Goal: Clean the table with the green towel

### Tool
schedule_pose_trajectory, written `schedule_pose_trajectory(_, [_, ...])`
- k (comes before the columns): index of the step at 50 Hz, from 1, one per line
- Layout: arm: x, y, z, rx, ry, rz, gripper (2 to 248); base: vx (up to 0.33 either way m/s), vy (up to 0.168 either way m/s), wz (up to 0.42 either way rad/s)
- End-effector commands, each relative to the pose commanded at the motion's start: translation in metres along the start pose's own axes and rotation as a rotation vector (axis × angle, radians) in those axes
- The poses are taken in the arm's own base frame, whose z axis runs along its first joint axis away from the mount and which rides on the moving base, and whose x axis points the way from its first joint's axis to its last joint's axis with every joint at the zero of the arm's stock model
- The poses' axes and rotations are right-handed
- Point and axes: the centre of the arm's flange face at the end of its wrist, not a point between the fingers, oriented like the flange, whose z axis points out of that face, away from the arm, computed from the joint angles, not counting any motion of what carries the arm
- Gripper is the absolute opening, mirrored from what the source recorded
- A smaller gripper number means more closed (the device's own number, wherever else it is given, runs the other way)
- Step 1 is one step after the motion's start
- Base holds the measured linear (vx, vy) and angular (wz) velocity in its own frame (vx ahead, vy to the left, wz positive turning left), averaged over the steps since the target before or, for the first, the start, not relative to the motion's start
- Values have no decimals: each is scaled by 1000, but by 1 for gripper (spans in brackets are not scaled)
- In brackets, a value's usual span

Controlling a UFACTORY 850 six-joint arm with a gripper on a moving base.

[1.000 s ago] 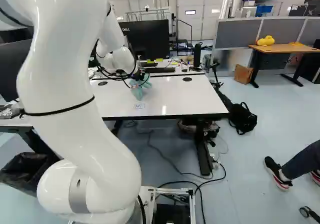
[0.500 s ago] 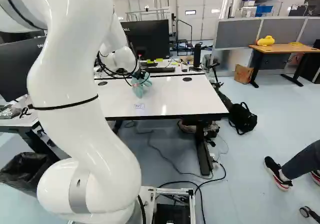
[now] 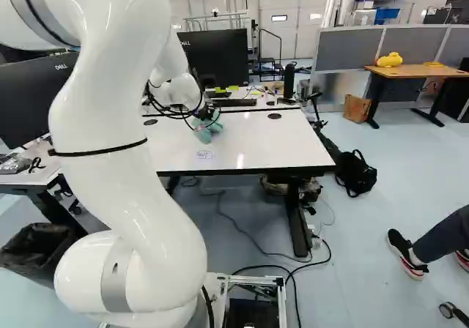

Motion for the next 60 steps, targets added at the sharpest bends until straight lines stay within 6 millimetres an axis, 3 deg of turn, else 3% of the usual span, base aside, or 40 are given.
schedule_pose_trajectory(15, [-10,0,16,0,-30,0,35,0,0,0])
schedule_pose_trajectory(60, [-17,0,16,-2,-103,15,35,0,0,0])
